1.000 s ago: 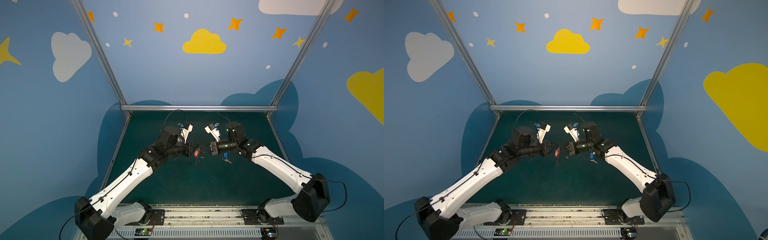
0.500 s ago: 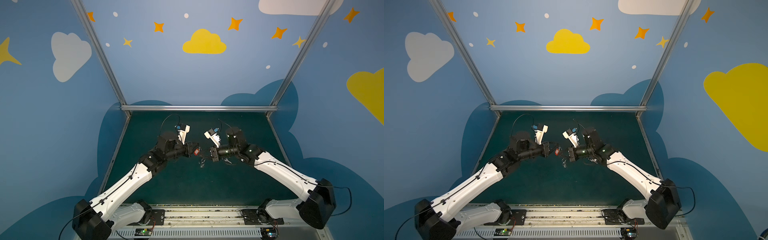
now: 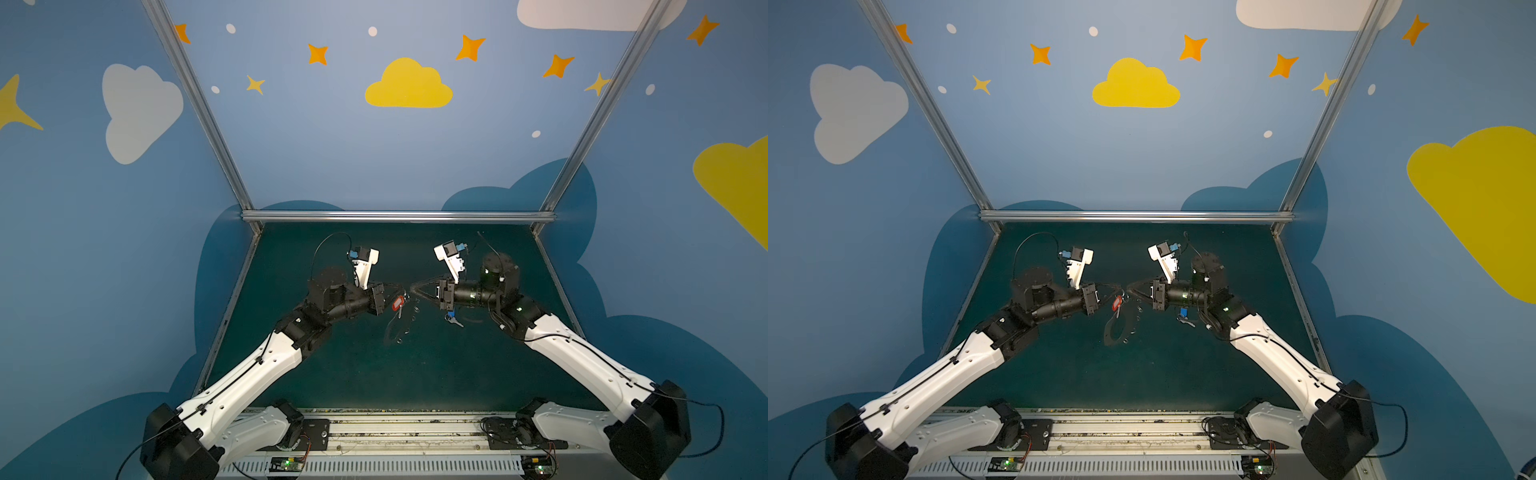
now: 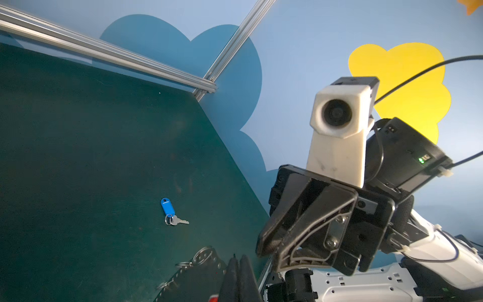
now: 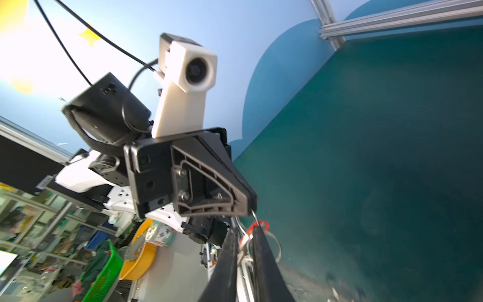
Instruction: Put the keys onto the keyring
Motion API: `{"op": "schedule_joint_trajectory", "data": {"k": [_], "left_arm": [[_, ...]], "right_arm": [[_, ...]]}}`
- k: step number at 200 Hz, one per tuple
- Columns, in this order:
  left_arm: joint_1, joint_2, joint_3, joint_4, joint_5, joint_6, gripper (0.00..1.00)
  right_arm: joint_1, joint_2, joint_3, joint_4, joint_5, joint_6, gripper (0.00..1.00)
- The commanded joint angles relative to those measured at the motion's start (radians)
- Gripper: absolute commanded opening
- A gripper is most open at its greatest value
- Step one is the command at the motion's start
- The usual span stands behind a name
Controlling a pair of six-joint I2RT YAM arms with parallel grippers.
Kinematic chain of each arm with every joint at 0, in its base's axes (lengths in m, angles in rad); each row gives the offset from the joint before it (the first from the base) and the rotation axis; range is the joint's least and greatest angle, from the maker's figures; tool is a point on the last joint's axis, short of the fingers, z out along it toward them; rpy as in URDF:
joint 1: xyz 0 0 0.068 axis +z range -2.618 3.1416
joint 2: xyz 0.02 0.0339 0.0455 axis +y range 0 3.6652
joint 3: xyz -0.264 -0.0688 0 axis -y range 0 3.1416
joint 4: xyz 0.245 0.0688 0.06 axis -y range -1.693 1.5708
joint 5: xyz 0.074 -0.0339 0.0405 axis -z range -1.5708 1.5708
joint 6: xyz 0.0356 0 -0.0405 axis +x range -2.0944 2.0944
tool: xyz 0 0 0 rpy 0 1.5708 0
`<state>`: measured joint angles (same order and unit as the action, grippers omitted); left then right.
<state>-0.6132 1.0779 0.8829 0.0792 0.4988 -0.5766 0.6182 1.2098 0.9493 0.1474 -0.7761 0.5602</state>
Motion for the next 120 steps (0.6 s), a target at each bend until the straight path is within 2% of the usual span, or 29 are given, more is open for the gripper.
{"op": "schedule_joint_trajectory", "data": {"k": [1,18,62,120], "left_arm": [[0.008,-0.01,-0.002,0.094,0.047,-0.026,0.04],[0.01,-0.01,-0.002,0.113,0.066,-0.036,0.04],[0.014,-0.009,-0.009,0.154,0.098,-0.066,0.04],[0.015,0.001,0.004,0.152,0.117,-0.069,0.04]], "right_arm": [[-0.005,0.013,-0.01,0.102,-0.057,0.038,0.18],[-0.004,0.014,-0.015,0.108,-0.058,0.038,0.24],[-0.003,0.016,-0.017,0.126,-0.072,0.042,0.26],[0.002,0.022,-0.006,0.154,-0.126,0.055,0.1]]}}
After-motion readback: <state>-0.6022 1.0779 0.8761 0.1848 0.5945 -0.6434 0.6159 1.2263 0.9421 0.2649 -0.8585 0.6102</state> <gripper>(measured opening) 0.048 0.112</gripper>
